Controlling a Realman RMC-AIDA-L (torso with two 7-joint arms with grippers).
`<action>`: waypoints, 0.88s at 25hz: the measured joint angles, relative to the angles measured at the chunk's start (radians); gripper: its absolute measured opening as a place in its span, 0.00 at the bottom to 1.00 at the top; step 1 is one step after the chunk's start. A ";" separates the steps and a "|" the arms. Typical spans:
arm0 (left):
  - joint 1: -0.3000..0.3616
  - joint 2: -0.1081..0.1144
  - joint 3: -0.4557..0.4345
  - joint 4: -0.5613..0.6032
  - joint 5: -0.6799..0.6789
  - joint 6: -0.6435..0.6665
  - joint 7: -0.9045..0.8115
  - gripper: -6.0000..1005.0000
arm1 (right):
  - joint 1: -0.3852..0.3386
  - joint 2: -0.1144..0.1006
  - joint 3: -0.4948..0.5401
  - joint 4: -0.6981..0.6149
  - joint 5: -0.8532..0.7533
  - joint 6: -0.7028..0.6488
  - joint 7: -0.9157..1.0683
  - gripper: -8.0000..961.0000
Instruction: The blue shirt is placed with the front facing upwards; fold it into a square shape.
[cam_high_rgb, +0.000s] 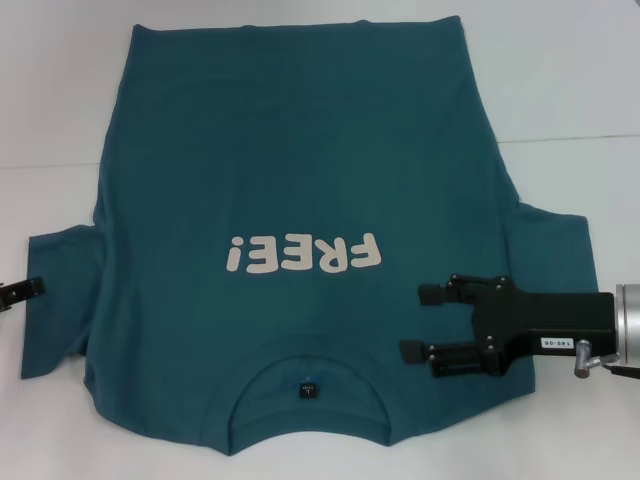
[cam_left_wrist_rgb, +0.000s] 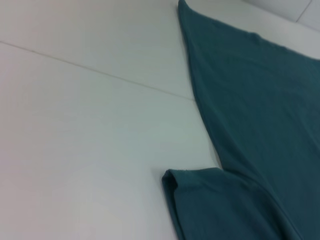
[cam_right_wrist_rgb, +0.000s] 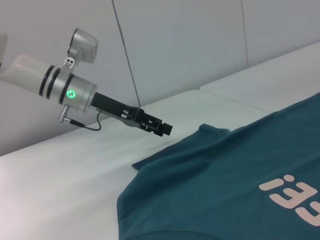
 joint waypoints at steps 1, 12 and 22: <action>-0.001 -0.002 0.000 0.000 0.006 -0.003 -0.001 0.48 | 0.000 0.000 0.000 0.000 0.000 -0.001 0.000 0.96; -0.020 -0.010 0.012 -0.031 0.016 -0.012 0.001 0.91 | 0.000 0.000 0.000 0.000 0.000 -0.002 0.000 0.96; -0.064 -0.011 0.028 -0.080 0.019 -0.017 0.008 0.95 | 0.000 0.000 0.000 0.000 -0.006 0.000 0.002 0.96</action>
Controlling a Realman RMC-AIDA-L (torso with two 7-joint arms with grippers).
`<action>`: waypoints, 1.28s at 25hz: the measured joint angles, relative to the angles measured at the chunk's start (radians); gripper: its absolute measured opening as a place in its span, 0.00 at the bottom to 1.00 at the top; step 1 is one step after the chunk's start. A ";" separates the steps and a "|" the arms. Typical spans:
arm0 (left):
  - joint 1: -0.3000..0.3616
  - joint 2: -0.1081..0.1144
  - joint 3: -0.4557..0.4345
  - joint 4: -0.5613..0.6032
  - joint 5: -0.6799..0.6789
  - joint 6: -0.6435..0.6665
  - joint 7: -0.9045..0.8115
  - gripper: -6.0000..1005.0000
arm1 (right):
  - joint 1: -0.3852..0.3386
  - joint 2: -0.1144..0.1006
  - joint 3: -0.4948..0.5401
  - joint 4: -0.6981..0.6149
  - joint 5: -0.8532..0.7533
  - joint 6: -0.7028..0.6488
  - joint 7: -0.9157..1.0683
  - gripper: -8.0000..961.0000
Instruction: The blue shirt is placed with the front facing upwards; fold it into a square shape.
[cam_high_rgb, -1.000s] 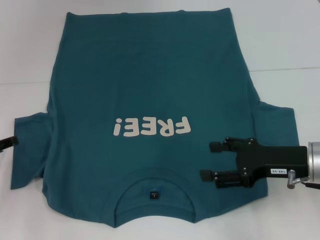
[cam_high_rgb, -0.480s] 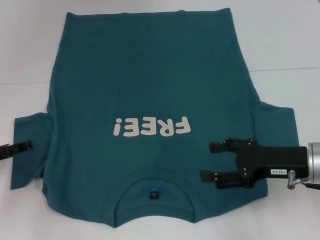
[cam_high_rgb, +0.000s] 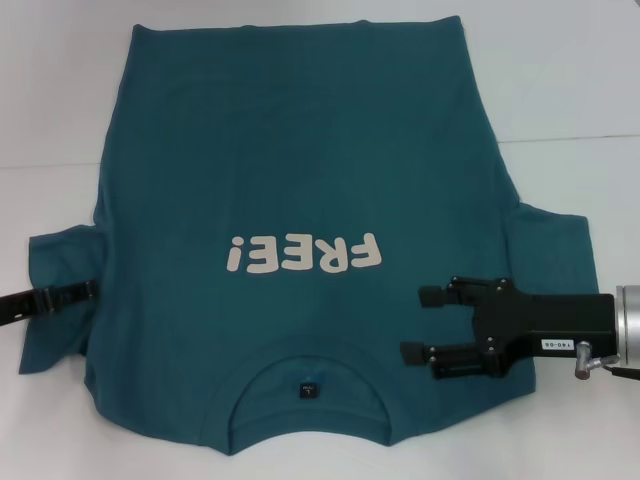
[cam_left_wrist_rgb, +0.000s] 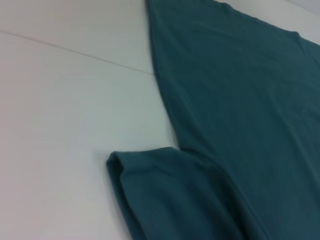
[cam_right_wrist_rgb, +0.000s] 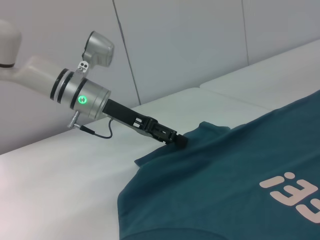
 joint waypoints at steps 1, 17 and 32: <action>-0.002 -0.001 0.000 0.000 -0.003 0.002 0.000 0.95 | 0.000 0.000 0.000 0.000 0.000 0.000 0.000 0.96; -0.020 -0.008 -0.006 -0.001 -0.010 -0.011 0.016 0.86 | 0.001 0.000 0.000 0.000 0.000 0.002 0.001 0.96; -0.039 -0.008 0.010 -0.022 -0.002 -0.044 0.051 0.34 | 0.001 0.000 -0.002 0.000 0.000 0.003 0.002 0.96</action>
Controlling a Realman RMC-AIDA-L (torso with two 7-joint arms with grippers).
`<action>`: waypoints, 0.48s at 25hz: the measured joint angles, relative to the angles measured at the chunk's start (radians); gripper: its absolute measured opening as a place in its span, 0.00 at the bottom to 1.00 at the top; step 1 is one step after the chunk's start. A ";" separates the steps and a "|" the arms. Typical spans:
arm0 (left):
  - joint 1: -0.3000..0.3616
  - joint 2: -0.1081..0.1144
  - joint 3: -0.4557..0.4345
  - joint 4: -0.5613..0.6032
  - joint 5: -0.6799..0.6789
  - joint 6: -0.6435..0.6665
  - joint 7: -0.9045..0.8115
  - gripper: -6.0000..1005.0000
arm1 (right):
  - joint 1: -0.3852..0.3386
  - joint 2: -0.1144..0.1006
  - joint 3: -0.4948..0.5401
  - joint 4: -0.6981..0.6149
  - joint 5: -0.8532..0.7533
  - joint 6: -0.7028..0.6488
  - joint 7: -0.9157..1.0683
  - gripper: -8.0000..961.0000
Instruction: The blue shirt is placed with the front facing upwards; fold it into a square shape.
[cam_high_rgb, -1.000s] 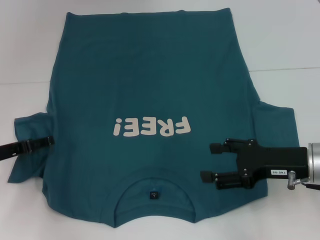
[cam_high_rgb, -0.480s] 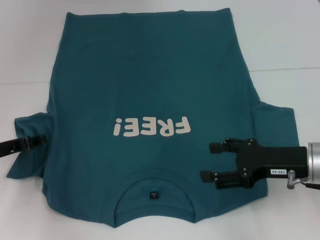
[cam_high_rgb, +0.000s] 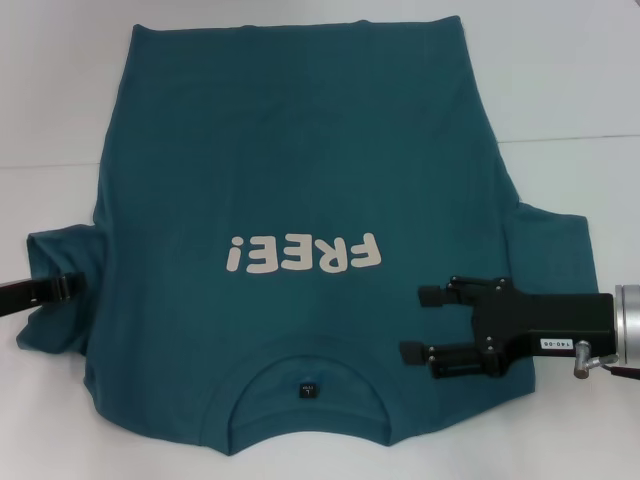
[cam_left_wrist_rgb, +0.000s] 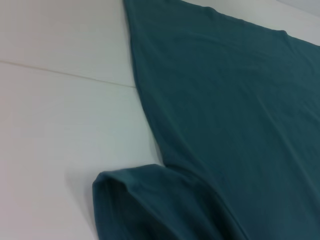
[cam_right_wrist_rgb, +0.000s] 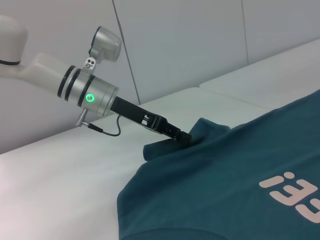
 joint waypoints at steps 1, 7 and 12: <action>0.000 -0.001 0.001 0.002 0.000 0.000 0.000 0.30 | 0.000 0.000 0.000 0.000 0.000 0.000 0.001 0.96; 0.013 -0.014 0.001 0.049 0.000 0.008 -0.002 0.08 | -0.001 0.000 -0.001 0.000 0.000 -0.001 0.009 0.96; 0.019 -0.020 0.002 0.068 0.000 0.015 -0.001 0.01 | -0.003 0.000 0.001 0.000 0.000 -0.002 0.010 0.96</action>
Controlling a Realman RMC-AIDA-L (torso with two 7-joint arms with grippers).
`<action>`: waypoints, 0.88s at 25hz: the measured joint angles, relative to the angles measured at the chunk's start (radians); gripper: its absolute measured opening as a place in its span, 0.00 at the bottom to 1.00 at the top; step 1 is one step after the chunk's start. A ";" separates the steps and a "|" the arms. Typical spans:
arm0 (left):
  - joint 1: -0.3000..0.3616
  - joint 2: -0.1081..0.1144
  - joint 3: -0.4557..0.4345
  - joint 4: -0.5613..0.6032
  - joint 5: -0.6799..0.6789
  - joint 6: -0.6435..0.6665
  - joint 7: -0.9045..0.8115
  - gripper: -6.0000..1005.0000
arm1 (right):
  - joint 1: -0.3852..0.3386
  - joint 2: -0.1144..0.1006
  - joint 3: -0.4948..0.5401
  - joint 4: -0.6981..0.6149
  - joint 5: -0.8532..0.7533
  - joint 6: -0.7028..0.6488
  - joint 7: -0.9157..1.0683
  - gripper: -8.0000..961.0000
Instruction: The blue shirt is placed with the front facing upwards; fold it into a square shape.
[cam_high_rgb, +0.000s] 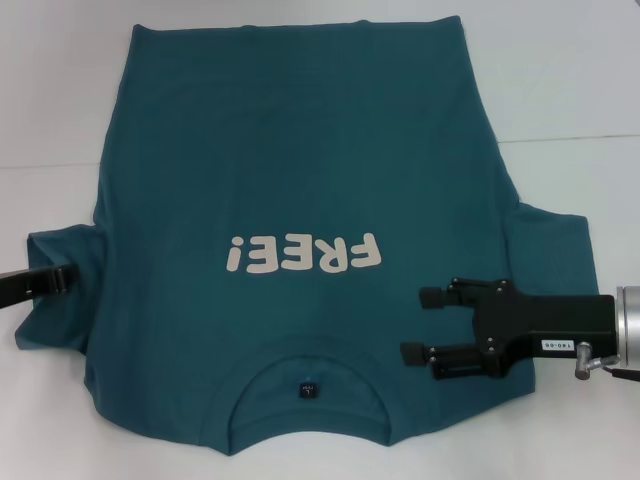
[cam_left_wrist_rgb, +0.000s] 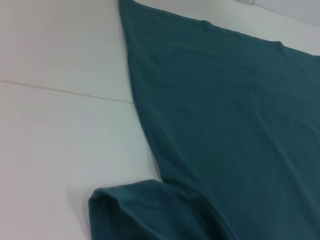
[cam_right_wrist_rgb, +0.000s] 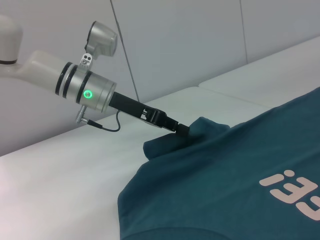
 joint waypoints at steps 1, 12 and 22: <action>0.002 -0.001 0.000 0.002 0.000 0.002 0.000 0.01 | 0.000 0.000 0.000 0.000 0.000 0.000 0.000 0.96; 0.049 -0.005 -0.001 0.103 0.000 0.066 -0.029 0.01 | -0.003 0.000 0.001 0.000 0.000 -0.003 0.001 0.96; 0.067 0.029 0.000 0.159 0.015 0.107 -0.045 0.01 | -0.005 -0.005 0.001 0.000 0.004 -0.005 0.002 0.96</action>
